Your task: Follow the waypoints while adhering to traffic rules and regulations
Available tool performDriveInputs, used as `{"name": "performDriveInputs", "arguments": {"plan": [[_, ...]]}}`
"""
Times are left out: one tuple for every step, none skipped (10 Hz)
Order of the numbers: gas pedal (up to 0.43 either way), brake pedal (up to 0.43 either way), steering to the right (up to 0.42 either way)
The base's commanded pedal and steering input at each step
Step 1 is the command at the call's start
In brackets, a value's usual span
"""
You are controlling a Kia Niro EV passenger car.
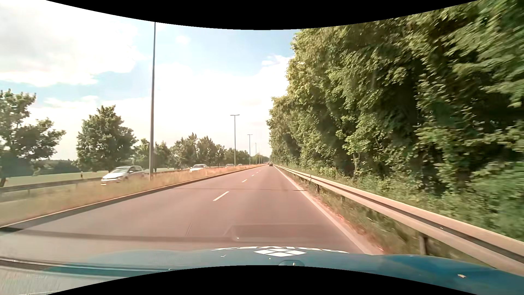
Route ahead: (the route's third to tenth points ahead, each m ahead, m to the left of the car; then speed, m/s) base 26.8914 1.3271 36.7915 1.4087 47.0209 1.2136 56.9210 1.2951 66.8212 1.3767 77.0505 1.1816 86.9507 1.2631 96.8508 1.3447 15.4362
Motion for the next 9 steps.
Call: {"name": "performDriveInputs", "arguments": {"plan": [[0.177, 0.0, -0.004], [0.177, 0.0, -0.004], [0.177, 0.0, -0.004], [0.177, 0.0, -0.004], [0.177, 0.0, -0.004], [0.177, 0.0, -0.004], [0.177, 0.0, -0.004], [0.177, 0.0, -0.004], [0.177, 0.0, -0.003]]}}
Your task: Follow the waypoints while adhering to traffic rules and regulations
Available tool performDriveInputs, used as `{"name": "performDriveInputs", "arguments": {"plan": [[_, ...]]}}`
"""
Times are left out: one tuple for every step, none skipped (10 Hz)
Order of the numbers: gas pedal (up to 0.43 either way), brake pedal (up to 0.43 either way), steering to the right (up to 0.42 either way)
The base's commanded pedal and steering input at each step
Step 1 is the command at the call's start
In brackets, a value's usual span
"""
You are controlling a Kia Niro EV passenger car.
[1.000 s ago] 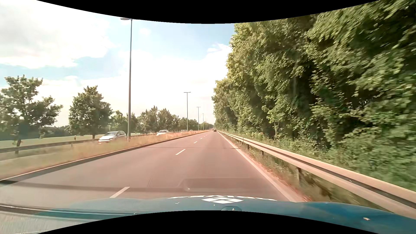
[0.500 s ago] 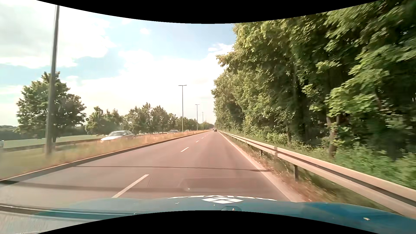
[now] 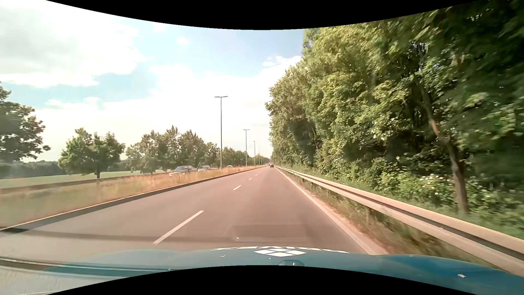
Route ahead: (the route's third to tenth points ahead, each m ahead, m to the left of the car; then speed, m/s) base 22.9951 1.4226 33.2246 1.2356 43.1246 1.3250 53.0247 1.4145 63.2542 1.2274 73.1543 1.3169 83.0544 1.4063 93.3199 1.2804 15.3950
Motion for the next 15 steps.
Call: {"name": "performDriveInputs", "arguments": {"plan": [[0.177, 0.0, -0.003], [0.177, 0.0, -0.003], [0.177, 0.0, -0.003], [0.177, 0.0, -0.001], [0.177, 0.0, -0.001], [0.177, 0.0, -0.001], [0.177, 0.0, -0.001], [0.177, 0.0, -0.001], [0.177, 0.0, -0.001], [0.177, 0.0, -0.001], [0.177, 0.0, -0.001], [0.177, 0.0, -0.001], [0.177, 0.0, -0.002], [0.177, 0.0, -0.002], [0.177, 0.0, -0.002]]}}
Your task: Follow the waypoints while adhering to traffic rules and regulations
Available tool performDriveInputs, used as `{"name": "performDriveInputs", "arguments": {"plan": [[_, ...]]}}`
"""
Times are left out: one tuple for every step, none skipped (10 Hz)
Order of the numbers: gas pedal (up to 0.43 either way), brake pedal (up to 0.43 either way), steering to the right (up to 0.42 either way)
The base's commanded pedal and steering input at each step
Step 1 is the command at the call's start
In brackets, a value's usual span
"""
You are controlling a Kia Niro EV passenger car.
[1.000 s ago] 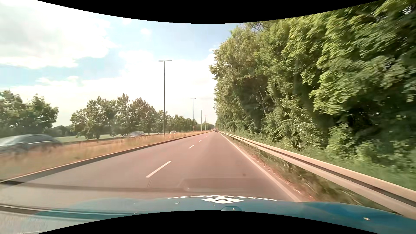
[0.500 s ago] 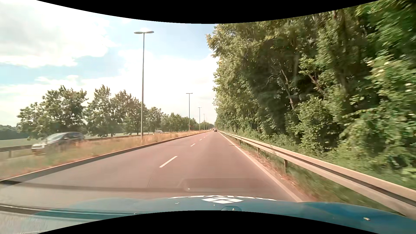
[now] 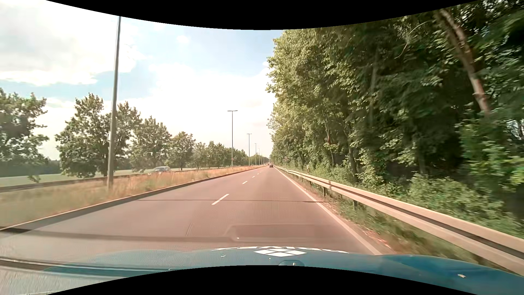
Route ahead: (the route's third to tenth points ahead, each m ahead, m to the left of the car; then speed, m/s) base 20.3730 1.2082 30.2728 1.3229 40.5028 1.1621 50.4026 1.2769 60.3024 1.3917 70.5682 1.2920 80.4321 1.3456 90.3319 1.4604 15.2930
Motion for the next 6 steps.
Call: {"name": "performDriveInputs", "arguments": {"plan": [[0.177, 0.0, -0.002], [0.177, 0.0, -0.002], [0.177, 0.0, -0.002], [0.177, 0.0, -0.002], [0.177, 0.0, -0.002], [0.177, 0.0, -0.002]]}}
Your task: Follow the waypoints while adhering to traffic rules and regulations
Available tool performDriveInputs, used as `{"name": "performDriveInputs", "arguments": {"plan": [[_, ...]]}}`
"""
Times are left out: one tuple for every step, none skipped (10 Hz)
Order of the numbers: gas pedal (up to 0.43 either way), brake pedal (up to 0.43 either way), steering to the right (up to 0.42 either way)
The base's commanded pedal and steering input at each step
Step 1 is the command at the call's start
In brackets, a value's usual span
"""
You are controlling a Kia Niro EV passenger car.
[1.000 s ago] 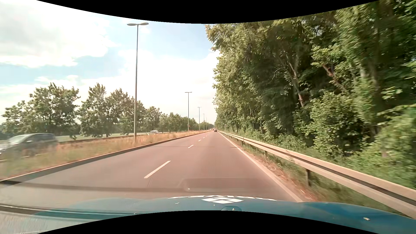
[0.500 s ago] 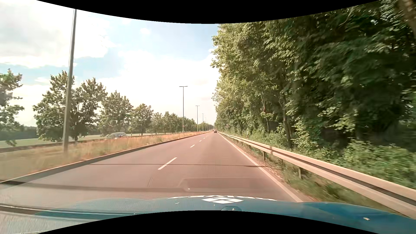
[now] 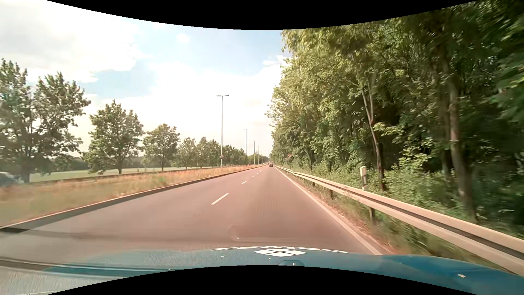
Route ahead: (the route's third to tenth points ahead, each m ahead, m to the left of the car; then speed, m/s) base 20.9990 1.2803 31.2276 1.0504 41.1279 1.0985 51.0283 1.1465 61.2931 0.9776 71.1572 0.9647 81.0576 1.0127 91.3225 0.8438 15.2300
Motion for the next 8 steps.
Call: {"name": "performDriveInputs", "arguments": {"plan": [[0.177, 0.0, -0.001], [0.177, 0.0, -0.002], [0.177, 0.0, -0.002], [0.177, 0.0, -0.003], [0.177, 0.0, -0.003], [0.177, 0.0, -0.003], [0.177, 0.0, -0.003], [0.177, 0.0, -0.003]]}}
